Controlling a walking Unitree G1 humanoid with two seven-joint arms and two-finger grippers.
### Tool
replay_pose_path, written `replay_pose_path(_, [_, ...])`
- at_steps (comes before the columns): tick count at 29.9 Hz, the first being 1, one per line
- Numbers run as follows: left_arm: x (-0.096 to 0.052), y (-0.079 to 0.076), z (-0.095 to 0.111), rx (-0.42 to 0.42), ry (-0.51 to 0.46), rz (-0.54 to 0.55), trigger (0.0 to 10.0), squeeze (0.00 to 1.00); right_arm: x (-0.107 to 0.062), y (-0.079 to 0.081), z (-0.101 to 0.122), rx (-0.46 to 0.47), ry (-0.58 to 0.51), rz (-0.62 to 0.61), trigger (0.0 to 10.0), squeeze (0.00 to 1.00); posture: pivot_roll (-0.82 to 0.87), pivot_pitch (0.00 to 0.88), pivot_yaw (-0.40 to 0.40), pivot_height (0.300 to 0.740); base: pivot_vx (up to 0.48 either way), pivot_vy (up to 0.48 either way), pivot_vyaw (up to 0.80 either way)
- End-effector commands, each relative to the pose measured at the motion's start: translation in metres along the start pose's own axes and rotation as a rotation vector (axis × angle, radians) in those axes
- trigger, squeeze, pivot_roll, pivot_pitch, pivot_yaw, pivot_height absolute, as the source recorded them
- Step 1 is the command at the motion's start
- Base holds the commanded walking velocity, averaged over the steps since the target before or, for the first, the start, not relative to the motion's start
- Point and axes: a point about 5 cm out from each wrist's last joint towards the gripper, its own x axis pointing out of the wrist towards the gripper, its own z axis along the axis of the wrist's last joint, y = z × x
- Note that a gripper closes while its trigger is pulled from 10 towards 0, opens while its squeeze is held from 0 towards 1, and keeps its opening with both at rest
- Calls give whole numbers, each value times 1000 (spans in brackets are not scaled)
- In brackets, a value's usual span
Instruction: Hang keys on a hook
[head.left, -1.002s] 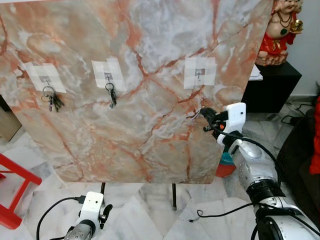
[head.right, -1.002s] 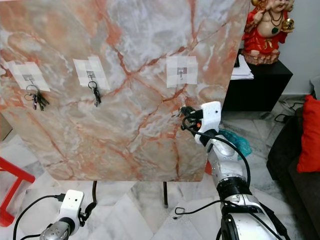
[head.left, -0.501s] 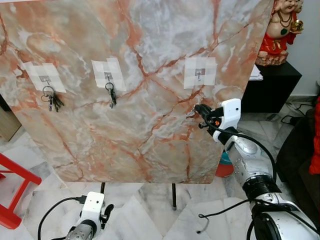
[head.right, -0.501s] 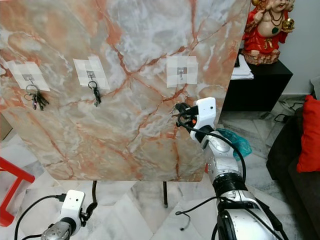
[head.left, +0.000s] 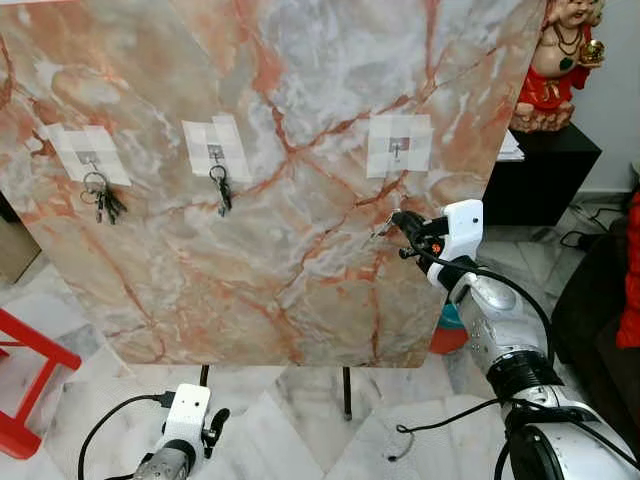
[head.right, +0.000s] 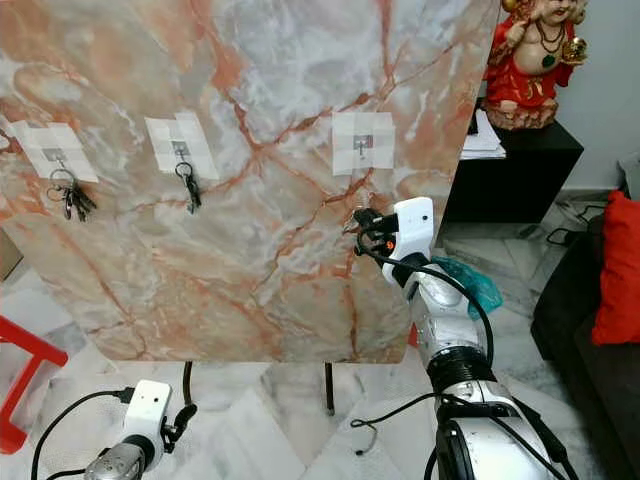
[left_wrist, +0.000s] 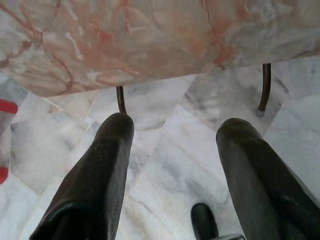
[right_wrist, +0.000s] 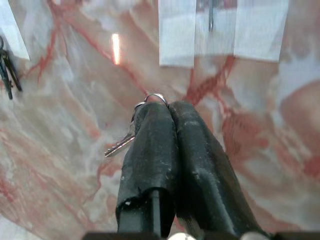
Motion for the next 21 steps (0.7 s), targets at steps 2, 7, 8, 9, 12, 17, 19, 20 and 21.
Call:
replay_pose_path(2, [0, 0, 0, -22, -7, 7, 10000, 0, 2, 0, 5, -19, -11, 4, 10000, 0, 46, 0, -5, 740, 255, 0, 0])
replay_pose_path(7, [-1, 0, 0, -25, -12, 4, 10000, 0, 3, 0, 5, -24, -10, 1, 10000, 0, 47, 0, -4, 740, 272, 0, 0])
replay_pose_path(8, [-1, 0, 0, -24, -12, 4, 10000, 0, 3, 1, 5, -25, -10, 2, 10000, 0, 42, 0, -3, 740, 277, 0, 0])
replay_pose_path(9, [0, 0, 1, -23, -13, 4, 10000, 0, 4, 2, 5, -25, -11, 3, 10000, 0, 42, 0, -3, 740, 277, 0, 0])
replay_pose_path(12, [0, 0, 1, -24, -16, 3, 10000, 0, 3, 3, 5, -23, -16, 10, 10000, 0, 42, 0, -9, 740, 276, 0, 0])
replay_pose_path(17, [-1, -4, 0, -26, -14, -2, 10000, 0, 1, 2, 2, -26, -6, 12, 10000, 0, 40, 0, -10, 740, 276, 0, 0])
replay_pose_path(19, [-1, -5, -1, -29, -10, -5, 10000, 0, 2, 2, 2, -20, -8, 8, 10000, 0, 40, 0, -15, 740, 277, 0, 0])
replay_pose_path(20, [-1, -5, -1, -30, -9, -5, 10000, 0, 2, 2, 2, -19, -8, 8, 10000, 0, 40, 0, -15, 740, 277, 0, 0])
replay_pose_path(21, [-1, -4, -1, -31, -10, -4, 10000, 0, 2, 3, 2, -18, -7, 7, 10000, 0, 38, 0, -15, 740, 281, 0, 0])
